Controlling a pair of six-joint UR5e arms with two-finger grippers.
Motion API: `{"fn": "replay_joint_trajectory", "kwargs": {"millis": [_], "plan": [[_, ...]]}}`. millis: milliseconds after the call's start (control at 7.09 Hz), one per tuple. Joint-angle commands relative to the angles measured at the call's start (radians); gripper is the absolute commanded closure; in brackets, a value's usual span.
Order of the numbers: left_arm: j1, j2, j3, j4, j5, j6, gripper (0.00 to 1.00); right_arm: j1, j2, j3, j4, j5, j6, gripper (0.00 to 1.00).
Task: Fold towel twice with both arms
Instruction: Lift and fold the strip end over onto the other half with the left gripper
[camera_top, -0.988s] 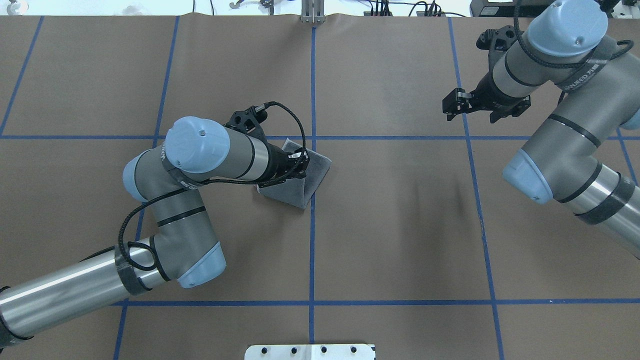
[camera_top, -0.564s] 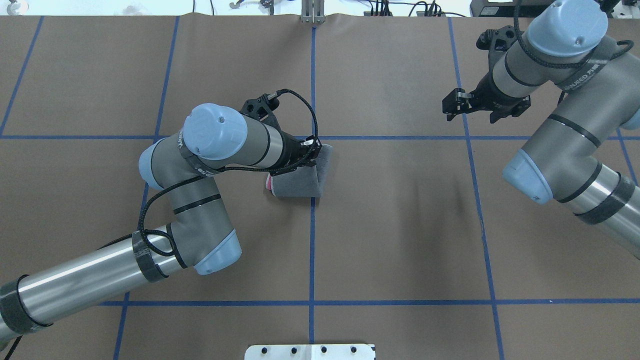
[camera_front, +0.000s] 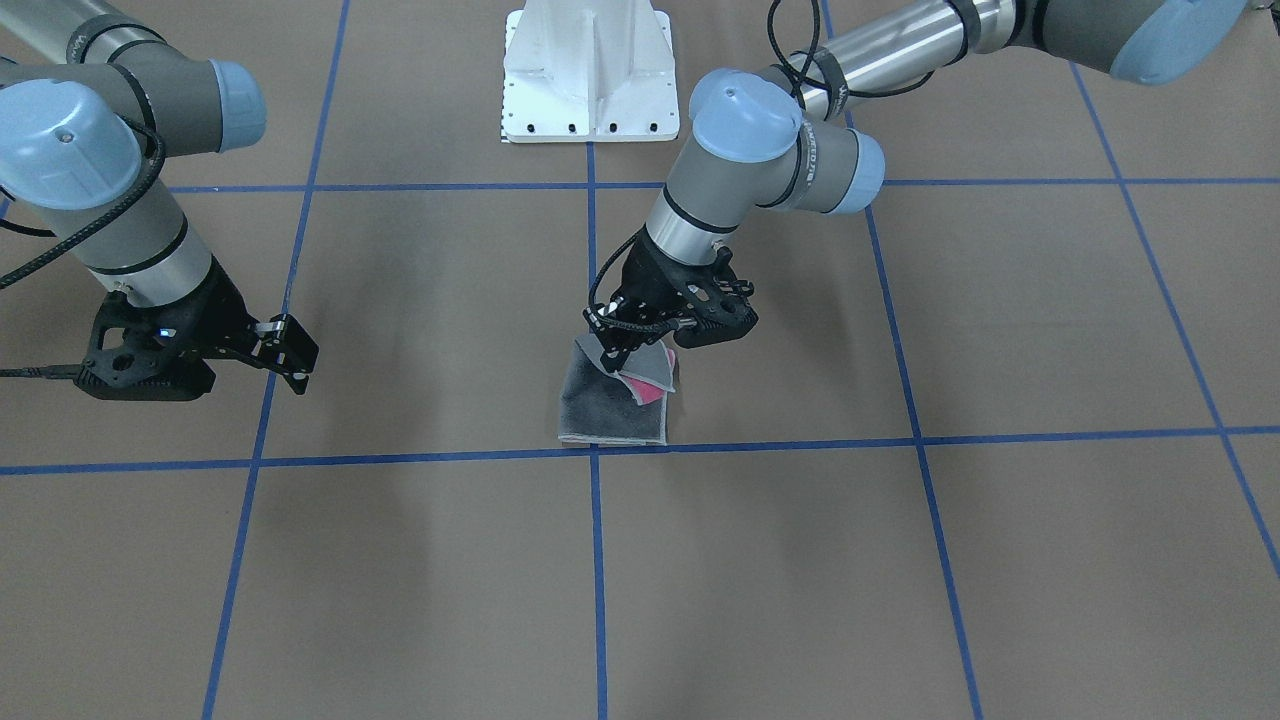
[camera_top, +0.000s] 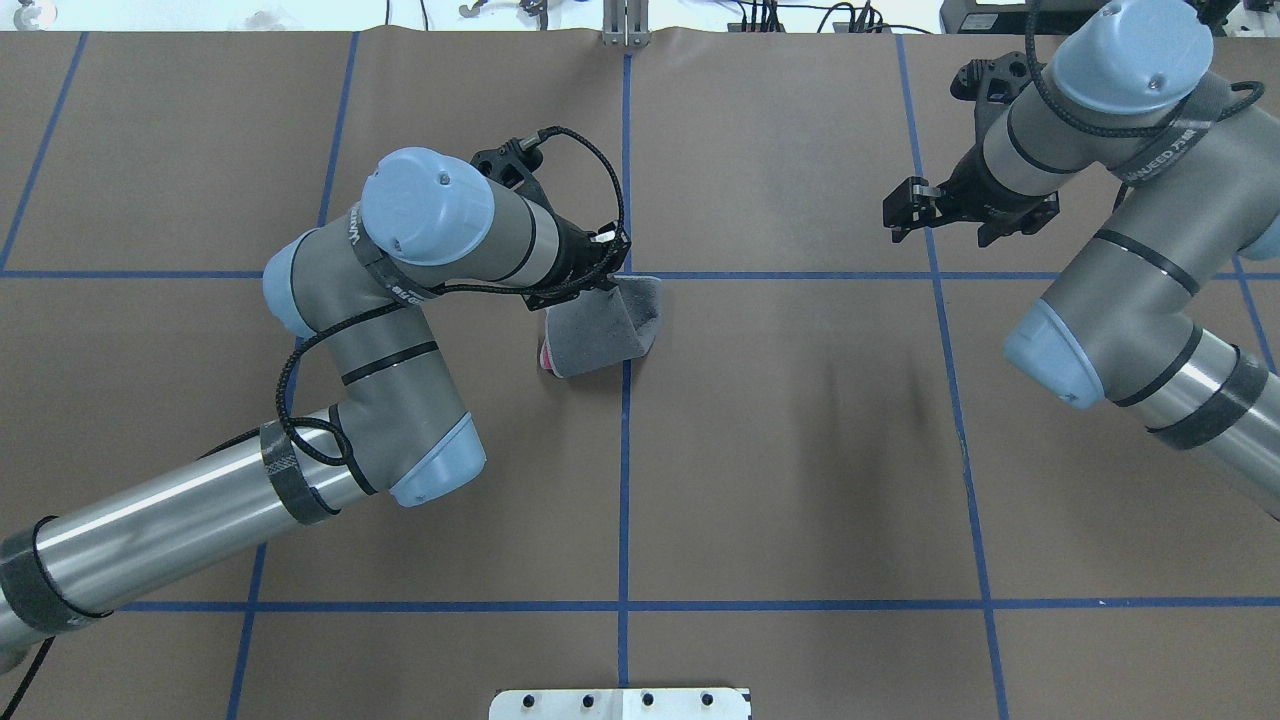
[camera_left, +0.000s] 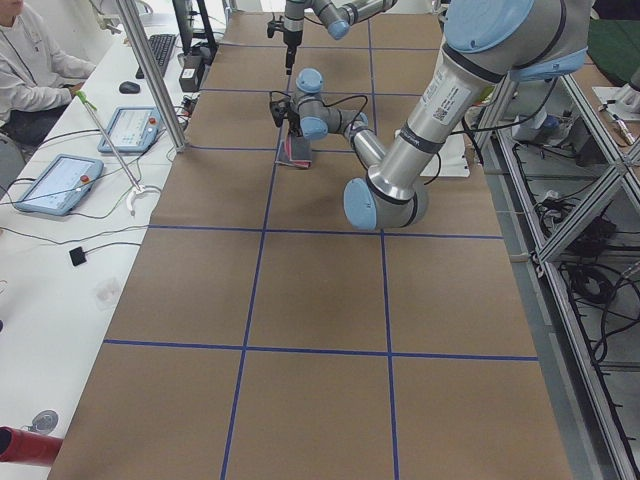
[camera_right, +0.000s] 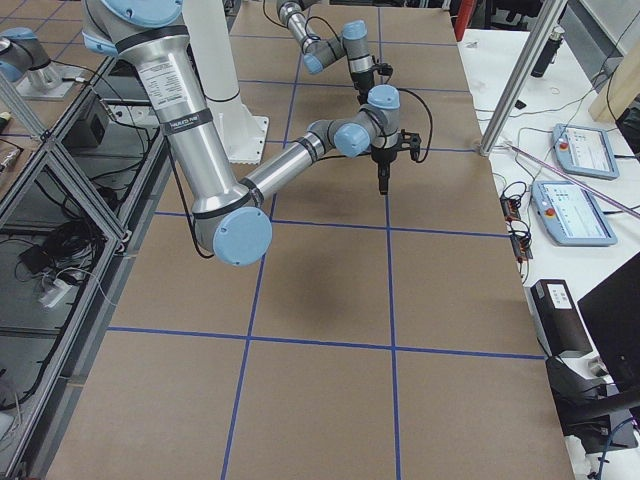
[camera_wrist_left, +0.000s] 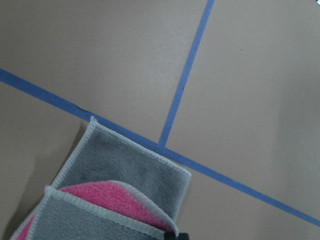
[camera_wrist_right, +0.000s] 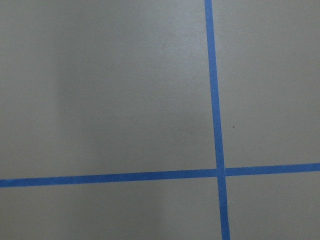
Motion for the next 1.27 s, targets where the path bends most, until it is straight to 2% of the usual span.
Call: {"fn": "replay_joint_trajectory", "kwargs": {"millis": [0,141,564,705,846,988,1129], "plan": [[-0.009,-0.016,0.003,0.055,0.000,-0.003,1.00,-0.001,0.000,-0.001,0.000,-0.002,0.001,0.00],[-0.007,-0.036,0.020,0.087,0.000,-0.020,1.00,-0.001,0.002,-0.001,-0.001,-0.002,0.002,0.00],[0.003,-0.146,0.167,0.088,0.031,-0.023,1.00,-0.001,0.000,-0.006,0.000,-0.002,0.002,0.00],[0.003,-0.146,0.170,0.088,0.034,-0.023,1.00,-0.001,0.000,-0.006,0.000,-0.002,0.001,0.00],[0.011,-0.171,0.216,0.089,0.055,-0.023,1.00,-0.001,0.000,-0.006,0.000,0.000,0.001,0.00],[0.011,-0.210,0.265,0.089,0.061,-0.023,0.95,-0.001,0.000,-0.007,0.000,0.000,0.001,0.00],[0.011,-0.214,0.268,0.088,0.062,-0.019,0.53,-0.001,0.000,-0.007,0.000,0.000,-0.001,0.00]]}}
